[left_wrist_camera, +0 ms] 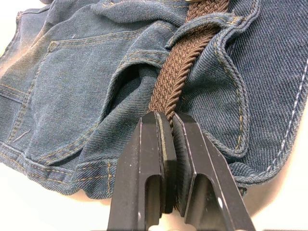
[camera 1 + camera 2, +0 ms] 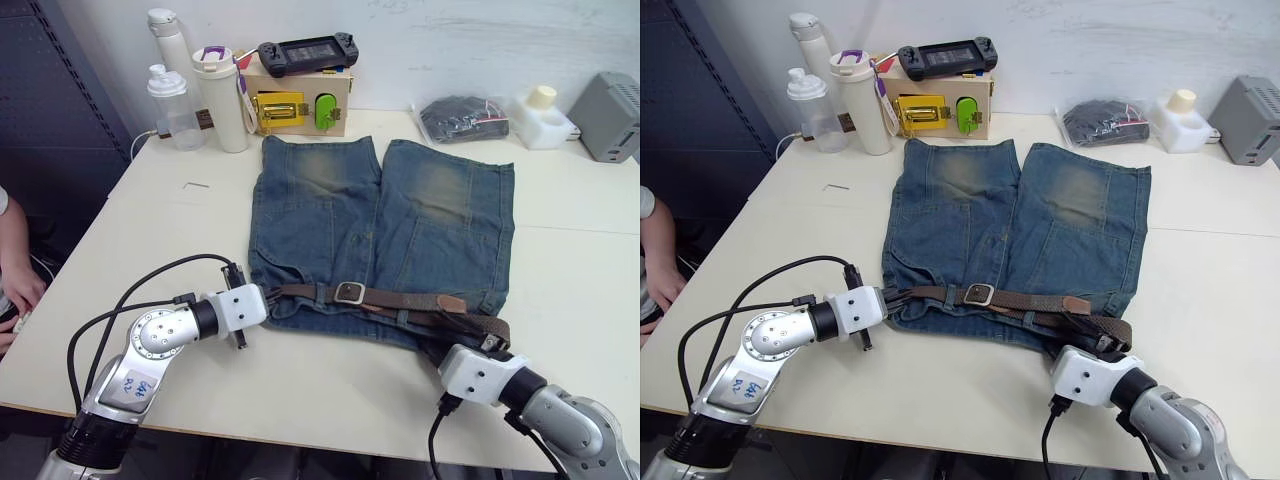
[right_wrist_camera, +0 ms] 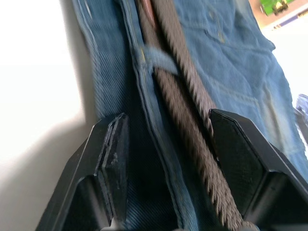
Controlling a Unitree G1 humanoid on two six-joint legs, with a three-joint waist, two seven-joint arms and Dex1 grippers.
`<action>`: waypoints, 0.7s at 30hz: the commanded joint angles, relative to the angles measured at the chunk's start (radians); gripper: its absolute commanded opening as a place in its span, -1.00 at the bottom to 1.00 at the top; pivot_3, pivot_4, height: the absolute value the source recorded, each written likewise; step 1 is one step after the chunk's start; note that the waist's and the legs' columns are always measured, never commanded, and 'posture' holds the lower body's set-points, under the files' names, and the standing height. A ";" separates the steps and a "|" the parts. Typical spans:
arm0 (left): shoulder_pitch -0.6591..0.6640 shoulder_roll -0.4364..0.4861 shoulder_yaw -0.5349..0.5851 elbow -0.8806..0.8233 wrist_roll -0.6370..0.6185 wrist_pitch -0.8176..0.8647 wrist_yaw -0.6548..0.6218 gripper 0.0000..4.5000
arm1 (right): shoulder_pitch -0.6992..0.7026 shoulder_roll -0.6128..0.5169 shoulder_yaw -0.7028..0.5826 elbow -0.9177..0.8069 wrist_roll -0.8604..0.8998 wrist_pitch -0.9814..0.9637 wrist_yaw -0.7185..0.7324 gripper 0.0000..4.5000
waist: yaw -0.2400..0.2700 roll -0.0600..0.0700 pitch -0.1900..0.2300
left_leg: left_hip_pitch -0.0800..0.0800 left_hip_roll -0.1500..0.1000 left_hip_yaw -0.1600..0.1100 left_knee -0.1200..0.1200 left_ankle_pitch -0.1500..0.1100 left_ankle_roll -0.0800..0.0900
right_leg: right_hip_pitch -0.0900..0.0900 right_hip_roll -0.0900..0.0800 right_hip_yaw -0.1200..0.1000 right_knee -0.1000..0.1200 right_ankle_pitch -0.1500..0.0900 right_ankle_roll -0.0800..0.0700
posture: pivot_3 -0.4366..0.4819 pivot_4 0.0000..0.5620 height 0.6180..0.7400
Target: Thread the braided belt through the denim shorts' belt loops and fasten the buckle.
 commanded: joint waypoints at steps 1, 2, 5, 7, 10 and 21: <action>0.013 -0.003 -0.014 -0.015 0.006 0.009 -0.007 -1.00 | 0.004 0.013 0.014 0.006 -0.039 -0.005 -0.025 -0.74 | 0.000 0.000 0.000 | 0.000 0.000 0.000 0.000 0.000 0.000 | 0.000 0.000 0.000 0.000 0.000 0.000 | -0.05 -0.47 -0.56; 0.013 -0.003 -0.013 -0.017 0.006 0.009 -0.007 -1.00 | 0.006 0.016 0.017 0.006 -0.043 0.005 -0.023 -0.91 | 0.000 0.000 0.000 | 0.000 0.000 0.000 0.000 0.000 0.000 | 0.000 0.000 0.000 0.000 0.000 0.000 | -0.05 -0.47 -0.56; 0.014 0.001 -0.012 -0.016 0.012 0.004 -0.005 -1.00 | 0.011 0.031 0.015 0.015 -0.046 0.045 -0.018 -0.96 | 0.000 0.000 0.000 | 0.000 0.000 0.000 0.000 0.000 0.000 | 0.000 0.000 0.000 0.000 0.000 0.000 | -0.05 -0.47 -0.56; 0.018 0.012 -0.011 -0.008 0.023 -0.018 -0.005 -1.00 | 0.010 0.047 -0.004 0.022 -0.036 0.085 -0.024 -0.96 | 0.000 0.000 0.000 | 0.000 0.000 0.000 0.000 0.000 0.000 | 0.000 0.000 0.000 0.000 0.000 0.000 | -0.05 -0.47 -0.56; 0.047 0.053 0.013 0.018 0.041 -0.067 -0.010 -1.00 | 0.002 0.064 -0.069 0.043 -0.025 0.157 -0.039 -0.96 | -0.001 0.000 0.000 | 0.000 0.000 0.000 0.000 0.000 0.000 | 0.000 0.000 0.000 0.000 0.000 0.000 | -0.05 -0.47 -0.56; 0.096 0.132 0.055 0.068 0.041 -0.145 -0.008 -1.00 | 0.020 0.027 -0.159 0.133 -0.011 0.134 -0.075 -0.96 | -0.001 0.000 0.000 | 0.000 0.000 0.000 0.000 0.000 0.000 | 0.000 0.000 0.000 0.001 0.000 0.000 | -0.05 -0.47 -0.56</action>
